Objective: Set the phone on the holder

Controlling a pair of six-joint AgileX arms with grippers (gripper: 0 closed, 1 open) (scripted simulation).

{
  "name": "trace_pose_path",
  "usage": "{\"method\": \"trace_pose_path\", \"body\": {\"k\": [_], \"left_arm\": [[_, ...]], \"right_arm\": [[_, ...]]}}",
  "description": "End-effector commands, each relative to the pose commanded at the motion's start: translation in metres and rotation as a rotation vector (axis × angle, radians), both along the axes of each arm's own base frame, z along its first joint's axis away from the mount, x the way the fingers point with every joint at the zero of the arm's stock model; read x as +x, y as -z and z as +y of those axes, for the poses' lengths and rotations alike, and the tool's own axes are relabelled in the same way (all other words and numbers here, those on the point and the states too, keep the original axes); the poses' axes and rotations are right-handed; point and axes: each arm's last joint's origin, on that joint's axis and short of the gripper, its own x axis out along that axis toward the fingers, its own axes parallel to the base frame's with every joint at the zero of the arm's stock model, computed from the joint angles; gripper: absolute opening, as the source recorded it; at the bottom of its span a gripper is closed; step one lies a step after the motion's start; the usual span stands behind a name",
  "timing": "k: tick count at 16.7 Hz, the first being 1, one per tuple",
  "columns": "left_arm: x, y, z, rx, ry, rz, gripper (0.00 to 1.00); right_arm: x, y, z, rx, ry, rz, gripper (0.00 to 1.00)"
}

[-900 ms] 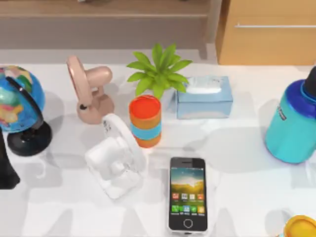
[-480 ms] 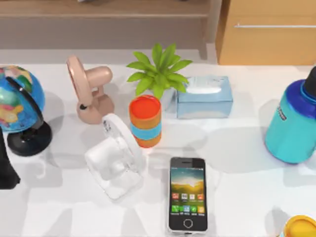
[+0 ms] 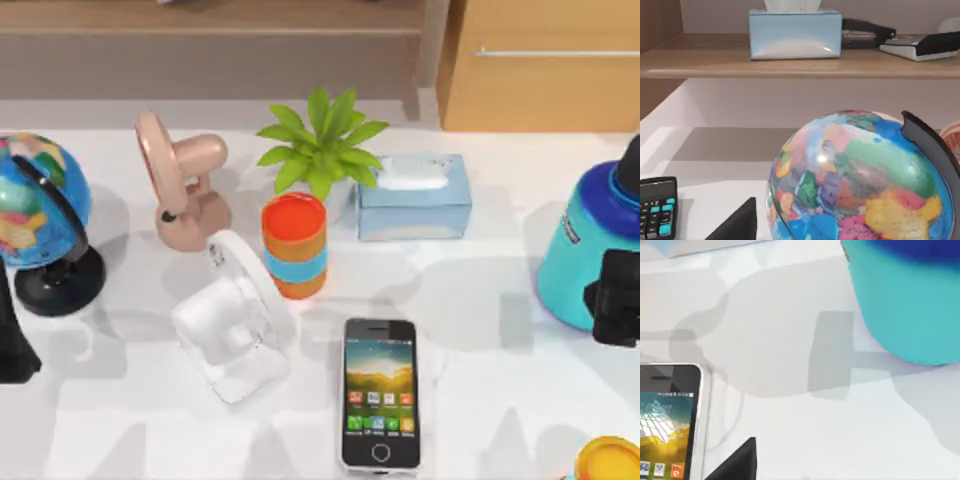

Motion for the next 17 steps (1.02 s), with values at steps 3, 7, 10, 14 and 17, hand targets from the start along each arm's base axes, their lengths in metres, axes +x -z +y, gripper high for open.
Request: {"method": "trace_pose_path", "body": {"k": [3, 7, 10, 14, 17], "left_arm": [[0.0, 0.0, 0.0, 0.0, 0.0, 0.0, 1.0], [0.0, 0.0, 0.0, 0.0, 0.0, 0.0, 1.0], [0.0, 0.0, 0.0, 0.0, 0.0, 0.0, 1.0], [0.0, 0.0, 0.0, 0.0, 0.0, 0.0, 1.0], [0.0, 0.0, 0.0, 0.0, 0.0, 0.0, 1.0]], "right_arm": [[0.032, 0.005, 0.047, -0.066, -0.008, 0.272, 1.0], [0.057, 0.024, 0.121, -0.17, -0.014, 0.464, 1.0], [0.061, 0.041, 0.174, -0.222, -0.018, 0.517, 1.0], [0.062, 0.055, 0.215, -0.234, -0.019, 0.516, 1.0], [0.062, 0.055, 0.217, -0.231, -0.018, 0.512, 1.0]]}}
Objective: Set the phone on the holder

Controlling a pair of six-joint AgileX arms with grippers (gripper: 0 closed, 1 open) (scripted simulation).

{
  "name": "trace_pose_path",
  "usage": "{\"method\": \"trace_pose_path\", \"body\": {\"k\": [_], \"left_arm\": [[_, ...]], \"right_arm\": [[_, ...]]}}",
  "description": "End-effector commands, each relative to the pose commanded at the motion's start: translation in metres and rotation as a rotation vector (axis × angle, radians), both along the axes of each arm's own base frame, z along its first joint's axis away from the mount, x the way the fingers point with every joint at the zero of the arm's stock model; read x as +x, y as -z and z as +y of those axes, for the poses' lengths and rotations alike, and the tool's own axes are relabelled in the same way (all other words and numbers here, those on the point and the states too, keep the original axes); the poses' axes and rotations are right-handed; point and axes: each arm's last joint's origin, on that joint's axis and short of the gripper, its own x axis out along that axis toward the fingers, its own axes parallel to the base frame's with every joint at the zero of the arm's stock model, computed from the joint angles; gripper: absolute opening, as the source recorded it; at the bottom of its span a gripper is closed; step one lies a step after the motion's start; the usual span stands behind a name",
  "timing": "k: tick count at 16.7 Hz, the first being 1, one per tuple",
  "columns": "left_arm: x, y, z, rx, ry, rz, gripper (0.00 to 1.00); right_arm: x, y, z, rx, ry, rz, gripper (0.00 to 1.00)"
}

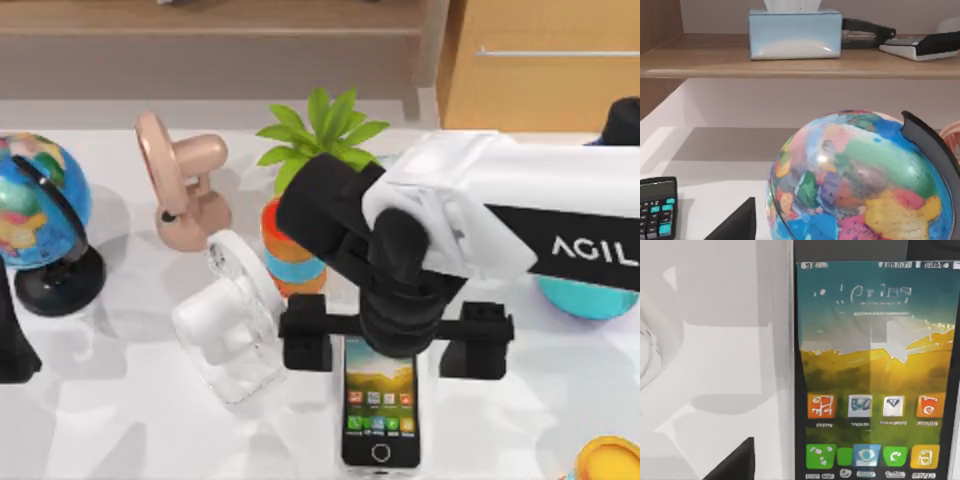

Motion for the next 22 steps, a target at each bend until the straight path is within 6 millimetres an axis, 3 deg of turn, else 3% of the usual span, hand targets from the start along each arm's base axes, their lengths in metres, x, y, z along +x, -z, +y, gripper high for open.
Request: {"method": "trace_pose_path", "body": {"k": [3, 6, 11, 16, 19, 22], "left_arm": [[0.0, 0.0, 0.0, 0.0, 0.0, 0.0, 1.0], [0.0, 0.0, 0.0, 0.0, 0.0, 0.0, 1.0], [0.0, 0.0, 0.0, 0.0, 0.0, 0.0, 1.0], [0.0, 0.0, 0.0, 0.0, 0.0, 0.0, 1.0], [0.0, 0.0, 0.0, 0.0, 0.0, 0.0, 1.0], [0.0, 0.0, 0.0, 0.0, 0.0, 0.0, 1.0]], "right_arm": [[0.0, 0.0, -0.002, 0.001, 0.003, 0.001, 1.0], [-0.013, 0.007, 0.0, -0.002, 0.001, 0.004, 1.0], [-0.029, 0.044, 0.003, -0.004, 0.004, 0.003, 1.0], [-0.004, 0.074, -0.002, -0.007, 0.004, 0.004, 1.0], [0.009, 0.079, 0.0, 0.0, 0.0, 0.0, 1.0], [0.01, 0.079, 0.0, 0.0, 0.0, 0.0, 1.0]]}}
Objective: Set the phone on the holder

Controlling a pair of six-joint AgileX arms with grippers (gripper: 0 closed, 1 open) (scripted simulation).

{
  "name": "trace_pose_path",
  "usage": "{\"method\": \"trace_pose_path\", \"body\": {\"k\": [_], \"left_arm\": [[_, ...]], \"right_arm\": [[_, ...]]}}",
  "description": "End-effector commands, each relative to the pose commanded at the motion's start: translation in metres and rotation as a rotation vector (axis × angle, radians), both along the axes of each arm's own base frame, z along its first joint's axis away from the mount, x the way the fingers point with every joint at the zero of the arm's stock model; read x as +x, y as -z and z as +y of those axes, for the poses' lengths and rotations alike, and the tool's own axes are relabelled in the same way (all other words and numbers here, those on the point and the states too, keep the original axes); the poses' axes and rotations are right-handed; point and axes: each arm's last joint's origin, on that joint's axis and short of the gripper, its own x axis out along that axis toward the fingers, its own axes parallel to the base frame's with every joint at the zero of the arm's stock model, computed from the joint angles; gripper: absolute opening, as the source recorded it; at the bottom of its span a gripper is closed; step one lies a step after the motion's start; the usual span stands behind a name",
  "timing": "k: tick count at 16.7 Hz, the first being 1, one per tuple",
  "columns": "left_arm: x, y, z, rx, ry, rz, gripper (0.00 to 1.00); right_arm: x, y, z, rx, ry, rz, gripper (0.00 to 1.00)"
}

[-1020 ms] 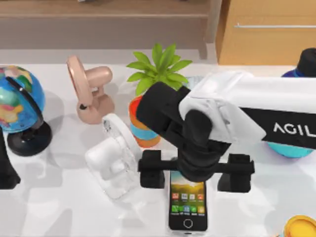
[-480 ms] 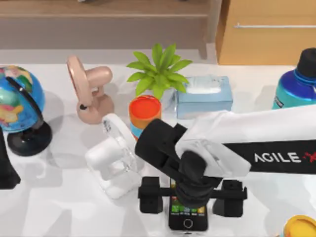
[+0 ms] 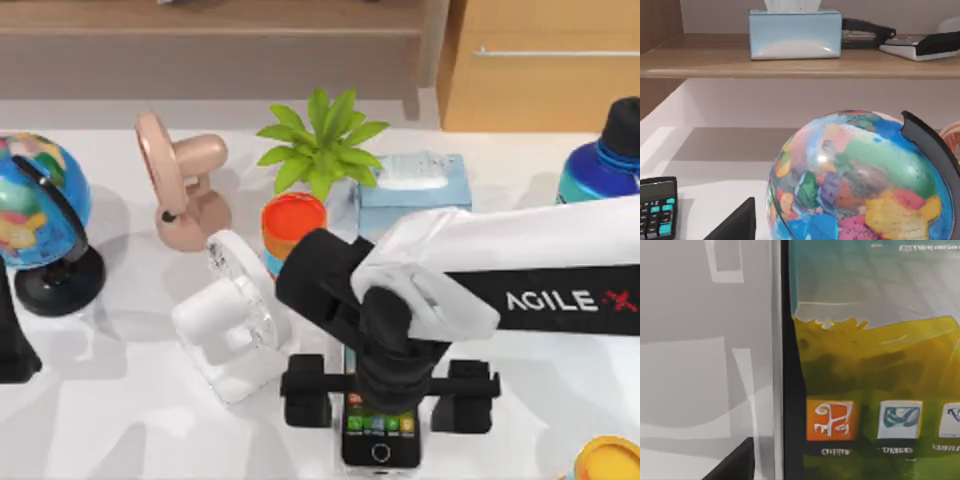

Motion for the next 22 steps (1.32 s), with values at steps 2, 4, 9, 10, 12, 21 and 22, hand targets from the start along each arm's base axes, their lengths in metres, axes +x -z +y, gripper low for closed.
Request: {"method": "trace_pose_path", "body": {"k": [2, 4, 9, 10, 12, 21, 22], "left_arm": [[0.0, 0.0, 0.0, 0.0, 0.0, 0.0, 1.0], [0.0, 0.0, 0.0, 0.0, 0.0, 0.0, 1.0], [0.0, 0.0, 0.0, 0.0, 0.0, 0.0, 1.0], [0.0, 0.0, 0.0, 0.0, 0.0, 0.0, 1.0], [0.0, 0.0, 0.0, 0.0, 0.0, 0.0, 1.0], [0.0, 0.0, 0.0, 0.0, 0.0, 0.0, 1.0], [0.0, 0.0, 0.0, 0.0, 0.0, 0.0, 1.0]], "right_arm": [[0.0, 0.0, 0.0, 0.0, 0.0, 0.0, 0.92], [0.0, 0.0, 0.0, 0.0, 0.0, 0.0, 0.77], [0.0, 0.0, 0.0, 0.0, 0.0, 0.0, 0.4], [0.0, 0.0, 0.0, 0.0, 0.0, 0.0, 0.32], [0.0, 0.0, 0.0, 0.0, 0.0, 0.0, 0.17], [0.0, 0.0, 0.0, 0.0, 0.0, 0.0, 0.0], [0.0, 0.0, 0.0, 0.0, 0.0, 0.0, 0.0]]}}
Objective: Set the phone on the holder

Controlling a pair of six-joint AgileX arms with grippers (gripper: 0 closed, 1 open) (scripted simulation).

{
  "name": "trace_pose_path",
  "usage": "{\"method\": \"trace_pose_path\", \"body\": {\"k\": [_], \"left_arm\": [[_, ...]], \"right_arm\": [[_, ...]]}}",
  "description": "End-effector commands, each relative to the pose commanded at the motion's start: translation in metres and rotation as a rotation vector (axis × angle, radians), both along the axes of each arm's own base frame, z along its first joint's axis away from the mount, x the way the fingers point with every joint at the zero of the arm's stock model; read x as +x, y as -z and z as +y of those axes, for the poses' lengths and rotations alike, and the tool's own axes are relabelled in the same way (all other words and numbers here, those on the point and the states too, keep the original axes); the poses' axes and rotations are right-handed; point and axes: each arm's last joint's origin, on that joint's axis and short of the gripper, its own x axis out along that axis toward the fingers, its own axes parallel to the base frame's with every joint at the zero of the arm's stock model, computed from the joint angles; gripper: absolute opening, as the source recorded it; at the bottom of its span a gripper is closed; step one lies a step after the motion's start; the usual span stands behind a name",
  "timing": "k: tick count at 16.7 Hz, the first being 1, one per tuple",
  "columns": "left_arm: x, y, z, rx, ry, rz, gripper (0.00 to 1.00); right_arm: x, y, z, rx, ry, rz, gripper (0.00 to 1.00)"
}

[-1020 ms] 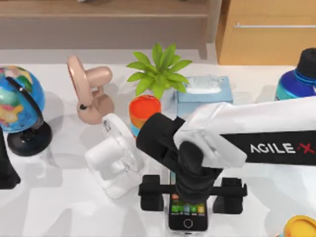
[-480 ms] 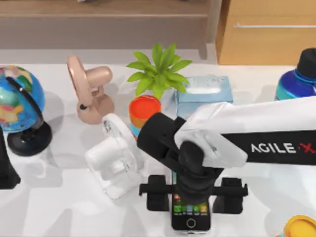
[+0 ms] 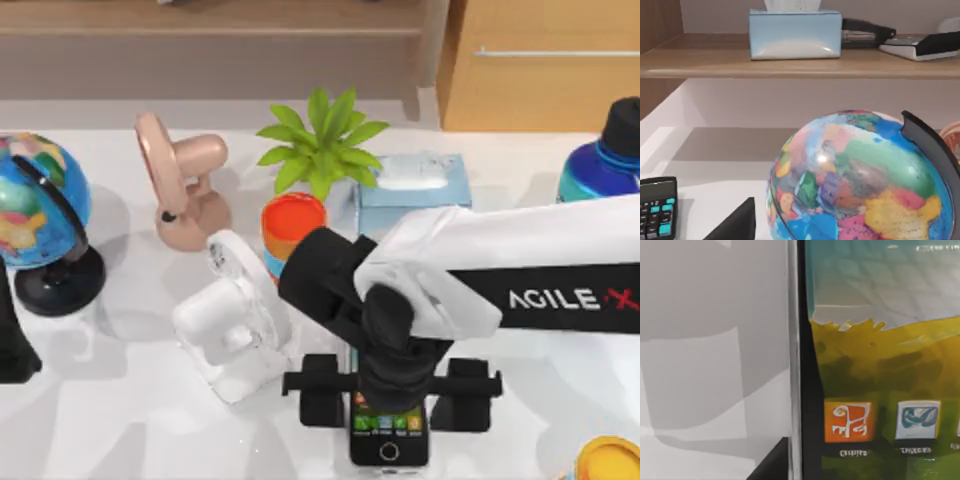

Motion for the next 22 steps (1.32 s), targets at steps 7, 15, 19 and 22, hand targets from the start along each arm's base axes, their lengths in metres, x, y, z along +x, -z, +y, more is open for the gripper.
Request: {"method": "trace_pose_path", "body": {"k": [7, 15, 19, 22], "left_arm": [[0.0, 0.0, 0.0, 0.0, 0.0, 0.0, 1.0], [0.0, 0.0, 0.0, 0.0, 0.0, 0.0, 1.0], [0.0, 0.0, 0.0, 0.0, 0.0, 0.0, 1.0], [0.0, 0.0, 0.0, 0.0, 0.0, 0.0, 1.0]], "right_arm": [[-0.022, -0.032, -0.013, -0.027, 0.034, 0.065, 0.0], [-0.022, -0.042, -0.002, -0.005, -0.01, 0.068, 0.0], [-0.022, -0.041, -0.002, -0.007, -0.008, 0.069, 0.0], [-0.016, -0.051, -0.007, 0.013, -0.003, 0.048, 0.0]]}}
